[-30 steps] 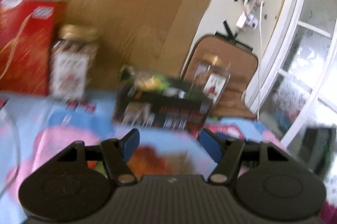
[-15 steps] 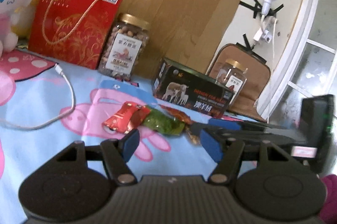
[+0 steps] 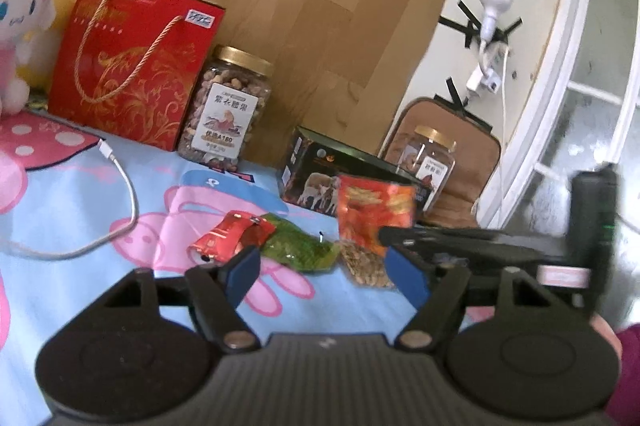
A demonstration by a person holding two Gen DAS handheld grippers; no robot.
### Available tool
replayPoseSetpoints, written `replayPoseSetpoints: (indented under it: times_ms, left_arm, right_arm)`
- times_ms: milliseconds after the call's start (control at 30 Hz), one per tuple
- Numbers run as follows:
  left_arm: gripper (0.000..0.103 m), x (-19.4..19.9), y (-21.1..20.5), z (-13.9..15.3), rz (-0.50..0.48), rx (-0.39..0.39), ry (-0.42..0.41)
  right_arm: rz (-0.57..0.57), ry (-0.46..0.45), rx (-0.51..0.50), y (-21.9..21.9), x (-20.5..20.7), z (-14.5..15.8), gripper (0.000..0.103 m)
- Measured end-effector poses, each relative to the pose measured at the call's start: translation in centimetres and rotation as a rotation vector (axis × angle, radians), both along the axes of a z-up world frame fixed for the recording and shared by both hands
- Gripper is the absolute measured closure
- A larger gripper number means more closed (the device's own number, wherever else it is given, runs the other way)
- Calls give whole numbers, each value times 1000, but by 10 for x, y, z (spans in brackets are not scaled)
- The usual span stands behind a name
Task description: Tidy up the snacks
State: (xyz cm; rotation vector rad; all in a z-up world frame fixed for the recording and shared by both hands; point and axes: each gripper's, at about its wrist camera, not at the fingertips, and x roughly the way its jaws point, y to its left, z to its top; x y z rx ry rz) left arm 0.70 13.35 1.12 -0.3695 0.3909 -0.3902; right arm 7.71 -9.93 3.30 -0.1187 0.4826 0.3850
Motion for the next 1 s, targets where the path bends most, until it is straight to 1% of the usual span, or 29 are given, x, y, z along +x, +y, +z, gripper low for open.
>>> replayPoseSetpoints:
  times_ms: [67, 133, 167, 267, 300, 333, 367, 400, 467, 533, 633, 700, 767, 800, 867, 933, 1000]
  left_arm:
    - [32, 1, 4, -1, 0, -28, 5]
    - [31, 2, 6, -2, -1, -43, 9]
    - [28, 2, 7, -2, -3, -48, 10]
    - [26, 2, 7, -2, -9, -52, 6]
    - [26, 2, 7, -2, -11, -50, 5]
    - [26, 1, 6, -2, -12, -47, 4]
    - [26, 1, 6, -2, -14, -44, 4]
    - [26, 1, 5, -2, -17, -41, 6]
    - [25, 2, 4, -2, -20, -35, 14]
    - [25, 3, 4, -2, -22, -35, 22]
    - [25, 4, 5, -3, -20, -43, 28]
    - [23, 4, 5, -3, -19, -46, 32]
    - [23, 4, 5, -4, -19, -46, 34]
    - [23, 5, 5, -4, -19, -44, 36]
    - [23, 5, 3, -4, -23, -37, 41]
    - [23, 6, 1, -4, -25, -27, 47]
    - [23, 7, -1, -4, -23, -16, 52]
  right_arm:
    - [0, 8, 83, -12, -10, 9, 98]
    - [14, 60, 171, -24, -16, 16, 98]
    - [26, 97, 225, -31, -18, 19, 98]
    - [113, 273, 431, -49, -16, 16, 97]
    - [123, 311, 486, -55, -16, 12, 97]
    - [121, 334, 509, -58, -17, 8, 97]
    - [113, 344, 515, -60, -17, 5, 97]
    - [86, 344, 500, -62, -18, 0, 97]
    - [7, 325, 427, -62, -18, -4, 90]
    - [-64, 299, 331, -60, -17, -7, 85]
    - [-97, 270, 293, -62, -19, -10, 81]
    - [-112, 244, 268, -63, -22, -9, 71]
    - [-120, 216, 245, -64, -27, -10, 53]
    - [-125, 201, 239, -64, -29, -9, 50]
    - [-134, 180, 240, -67, -30, -12, 37]
    - [-142, 184, 245, -72, -31, -13, 29]
    - [-137, 211, 250, -75, -28, -16, 28]
